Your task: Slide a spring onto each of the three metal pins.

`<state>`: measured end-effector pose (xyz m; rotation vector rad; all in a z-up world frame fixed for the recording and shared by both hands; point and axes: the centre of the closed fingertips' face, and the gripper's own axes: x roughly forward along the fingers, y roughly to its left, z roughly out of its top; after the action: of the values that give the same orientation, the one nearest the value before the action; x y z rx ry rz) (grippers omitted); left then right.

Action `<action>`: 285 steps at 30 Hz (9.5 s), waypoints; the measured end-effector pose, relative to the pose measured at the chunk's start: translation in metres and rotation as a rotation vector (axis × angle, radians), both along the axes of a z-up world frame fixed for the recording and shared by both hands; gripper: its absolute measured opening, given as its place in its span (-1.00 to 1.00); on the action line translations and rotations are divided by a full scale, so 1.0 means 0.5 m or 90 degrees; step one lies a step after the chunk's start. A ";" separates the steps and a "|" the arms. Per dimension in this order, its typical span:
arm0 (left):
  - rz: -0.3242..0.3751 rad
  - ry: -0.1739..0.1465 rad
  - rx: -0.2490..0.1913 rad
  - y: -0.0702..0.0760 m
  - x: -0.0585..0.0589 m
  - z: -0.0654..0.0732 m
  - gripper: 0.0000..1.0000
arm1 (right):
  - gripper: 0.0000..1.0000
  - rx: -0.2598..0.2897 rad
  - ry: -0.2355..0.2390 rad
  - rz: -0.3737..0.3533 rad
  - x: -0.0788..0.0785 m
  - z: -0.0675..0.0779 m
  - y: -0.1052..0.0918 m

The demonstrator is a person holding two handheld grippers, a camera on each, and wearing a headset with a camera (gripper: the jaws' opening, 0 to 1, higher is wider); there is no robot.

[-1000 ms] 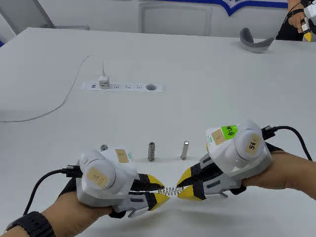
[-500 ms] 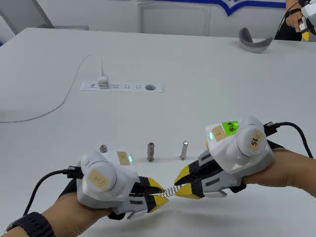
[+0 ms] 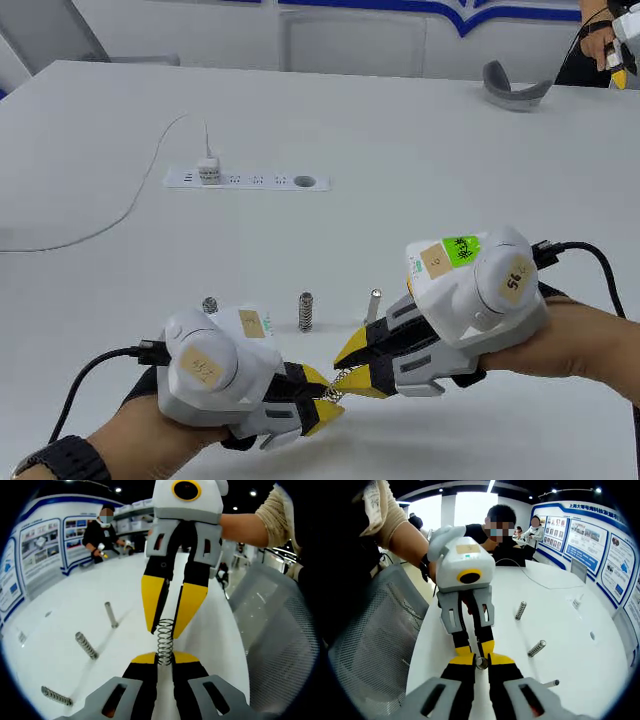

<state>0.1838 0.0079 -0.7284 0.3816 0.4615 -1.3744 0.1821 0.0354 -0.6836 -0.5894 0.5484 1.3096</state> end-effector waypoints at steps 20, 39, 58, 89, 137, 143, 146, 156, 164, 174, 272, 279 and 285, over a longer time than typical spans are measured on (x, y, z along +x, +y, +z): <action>0.014 0.012 -0.027 -0.004 0.001 0.009 -0.80 | -0.66 0.016 0.005 -0.030 -0.001 0.000 -0.006; 0.028 0.025 -0.056 -0.010 0.009 0.021 -0.80 | -0.75 0.074 0.028 -0.080 0.012 0.003 -0.011; 0.045 0.011 -0.067 -0.010 0.017 0.030 -0.76 | -0.76 0.075 0.010 -0.080 0.017 0.013 -0.004; 0.118 0.020 -0.063 0.087 0.028 0.034 -0.36 | -0.76 0.073 -0.012 -0.130 0.060 0.033 -0.052; 0.294 0.021 -0.084 0.256 0.070 0.038 0.21 | -0.76 0.093 -0.069 -0.252 0.176 0.099 -0.154; 0.299 0.017 -0.092 0.257 0.074 0.041 0.31 | -0.76 0.086 -0.073 -0.273 0.196 0.096 -0.164; 0.303 0.018 -0.098 0.258 0.075 0.044 0.36 | -0.76 0.086 -0.071 -0.282 0.206 0.092 -0.167; 0.306 0.016 -0.103 0.261 0.079 0.046 0.44 | -0.76 0.075 -0.054 -0.294 0.223 0.060 -0.159; 0.308 0.013 -0.107 0.265 0.083 0.047 0.51 | -0.76 0.068 -0.040 -0.302 0.231 0.038 -0.159; 0.310 0.014 -0.109 0.265 0.085 0.043 0.53 | -0.76 0.067 -0.034 -0.306 0.233 0.030 -0.158; 0.320 0.023 -0.094 0.269 0.099 0.037 0.58 | -0.30 0.049 -0.022 -0.338 0.213 -0.090 -0.189; 0.321 0.023 -0.091 0.274 0.101 0.035 0.59 | -0.18 0.060 -0.025 -0.332 0.189 -0.081 -0.198; 0.323 0.023 -0.087 0.278 0.102 0.032 0.60 | -0.11 0.067 -0.030 -0.331 0.168 -0.072 -0.206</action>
<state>0.2346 0.1467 -0.7123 0.1137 0.4539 -0.9134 0.2661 -0.0675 -0.7195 -0.3567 0.5451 0.8236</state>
